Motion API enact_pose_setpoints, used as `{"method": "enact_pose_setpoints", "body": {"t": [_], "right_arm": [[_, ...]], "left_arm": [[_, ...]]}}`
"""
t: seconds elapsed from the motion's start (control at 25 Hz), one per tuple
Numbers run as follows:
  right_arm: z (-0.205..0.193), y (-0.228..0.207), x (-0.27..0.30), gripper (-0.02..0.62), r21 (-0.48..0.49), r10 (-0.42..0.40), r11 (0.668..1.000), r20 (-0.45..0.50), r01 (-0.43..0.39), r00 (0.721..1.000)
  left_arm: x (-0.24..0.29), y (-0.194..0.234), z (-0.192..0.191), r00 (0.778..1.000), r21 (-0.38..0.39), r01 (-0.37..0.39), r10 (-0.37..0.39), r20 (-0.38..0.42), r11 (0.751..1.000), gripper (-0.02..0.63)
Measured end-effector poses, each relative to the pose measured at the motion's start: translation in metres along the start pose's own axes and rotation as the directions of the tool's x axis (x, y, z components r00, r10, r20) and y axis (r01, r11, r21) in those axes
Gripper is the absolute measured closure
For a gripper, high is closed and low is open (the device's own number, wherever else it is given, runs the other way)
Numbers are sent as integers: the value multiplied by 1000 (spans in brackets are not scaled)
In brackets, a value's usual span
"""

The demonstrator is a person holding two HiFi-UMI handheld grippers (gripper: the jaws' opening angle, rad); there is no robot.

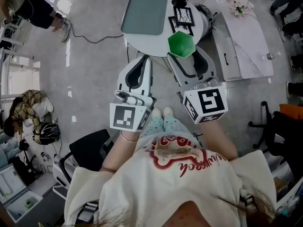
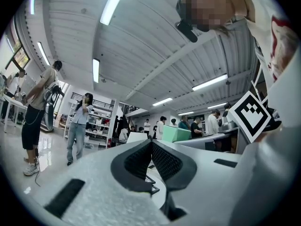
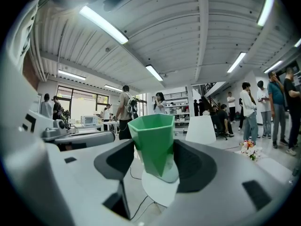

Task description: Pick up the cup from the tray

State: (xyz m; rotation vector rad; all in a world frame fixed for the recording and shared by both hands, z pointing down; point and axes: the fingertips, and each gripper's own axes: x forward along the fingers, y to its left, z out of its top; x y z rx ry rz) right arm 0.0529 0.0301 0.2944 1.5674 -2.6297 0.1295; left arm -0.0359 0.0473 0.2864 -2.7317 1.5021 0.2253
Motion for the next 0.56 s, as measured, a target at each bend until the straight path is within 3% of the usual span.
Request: {"method": "enact_pose_setpoints", "body": {"t": [0.56], "right_arm": [[3,7,-2,321,-2,8,1000,2,-8,1000]], "left_arm": [[-3,-3,2,1000,-8,4,-4,0,1000,594]]}}
